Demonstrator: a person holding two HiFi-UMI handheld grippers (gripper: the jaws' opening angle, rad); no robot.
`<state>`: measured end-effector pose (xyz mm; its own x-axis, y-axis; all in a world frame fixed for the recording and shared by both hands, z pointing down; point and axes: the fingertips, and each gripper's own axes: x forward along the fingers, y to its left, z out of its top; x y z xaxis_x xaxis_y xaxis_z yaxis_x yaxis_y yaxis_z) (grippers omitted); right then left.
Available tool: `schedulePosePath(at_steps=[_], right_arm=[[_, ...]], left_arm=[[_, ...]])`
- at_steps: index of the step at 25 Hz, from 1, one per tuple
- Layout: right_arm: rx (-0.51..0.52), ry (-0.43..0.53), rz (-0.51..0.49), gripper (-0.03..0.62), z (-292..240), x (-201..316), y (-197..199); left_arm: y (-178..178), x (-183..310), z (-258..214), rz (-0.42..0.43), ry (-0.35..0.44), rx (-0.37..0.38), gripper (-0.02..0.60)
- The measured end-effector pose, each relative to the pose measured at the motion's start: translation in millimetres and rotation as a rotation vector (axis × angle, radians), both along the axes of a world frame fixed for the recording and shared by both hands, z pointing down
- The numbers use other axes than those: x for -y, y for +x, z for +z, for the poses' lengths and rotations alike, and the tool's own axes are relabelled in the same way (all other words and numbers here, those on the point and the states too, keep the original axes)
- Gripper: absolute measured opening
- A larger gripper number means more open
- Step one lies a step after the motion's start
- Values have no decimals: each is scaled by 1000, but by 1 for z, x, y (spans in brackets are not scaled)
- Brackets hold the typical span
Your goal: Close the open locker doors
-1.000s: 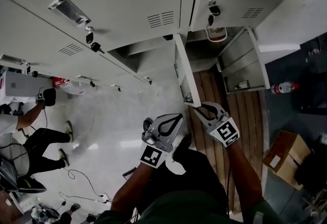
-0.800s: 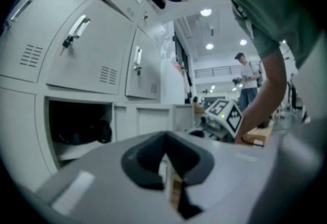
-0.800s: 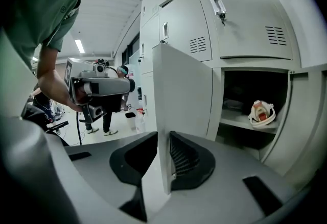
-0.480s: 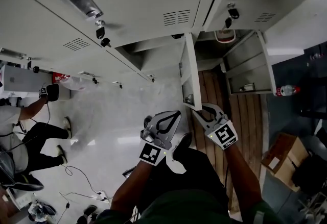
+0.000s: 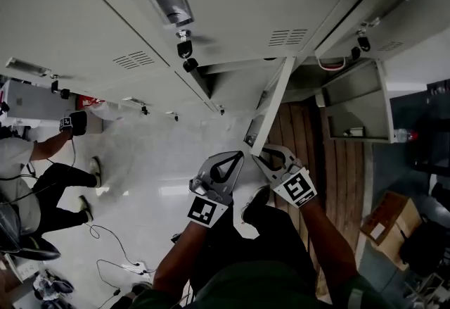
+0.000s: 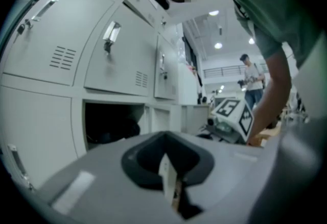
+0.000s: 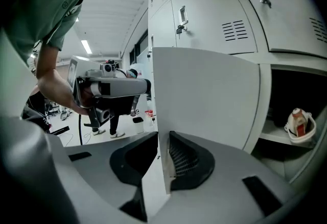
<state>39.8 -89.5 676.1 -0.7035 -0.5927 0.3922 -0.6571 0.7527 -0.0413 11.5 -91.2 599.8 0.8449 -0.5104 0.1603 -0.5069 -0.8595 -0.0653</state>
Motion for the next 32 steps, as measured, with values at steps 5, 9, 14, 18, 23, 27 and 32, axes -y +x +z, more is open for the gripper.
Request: schedulePosePath(at_steps=[5, 9, 14, 18, 23, 27, 32], right_arm=[[3, 2, 9, 67, -2, 32, -38], [7, 6, 31, 67, -4, 61, -63], [1, 11, 60, 67, -3, 95, -83], [-4, 17, 96, 66, -2, 120, -92], [-6, 15, 136, 64, -2, 148, -99], [-4, 16, 174, 63, -5, 172, -99], [-7, 11, 214, 61, -7, 196, -98]], left_arm=[[-34, 25, -3, -23, -3, 11, 2], [-59, 45, -8, -35, 9, 14, 2], [-85, 68, -9, -46, 13, 24, 2], [-99, 83, -11, -34, 27, 39, 2], [-110, 99, -22, -102, -41, -80, 2], [-114, 107, -29, -101, -45, -88, 2], [-116, 113, -42, -83, -32, -87, 2]])
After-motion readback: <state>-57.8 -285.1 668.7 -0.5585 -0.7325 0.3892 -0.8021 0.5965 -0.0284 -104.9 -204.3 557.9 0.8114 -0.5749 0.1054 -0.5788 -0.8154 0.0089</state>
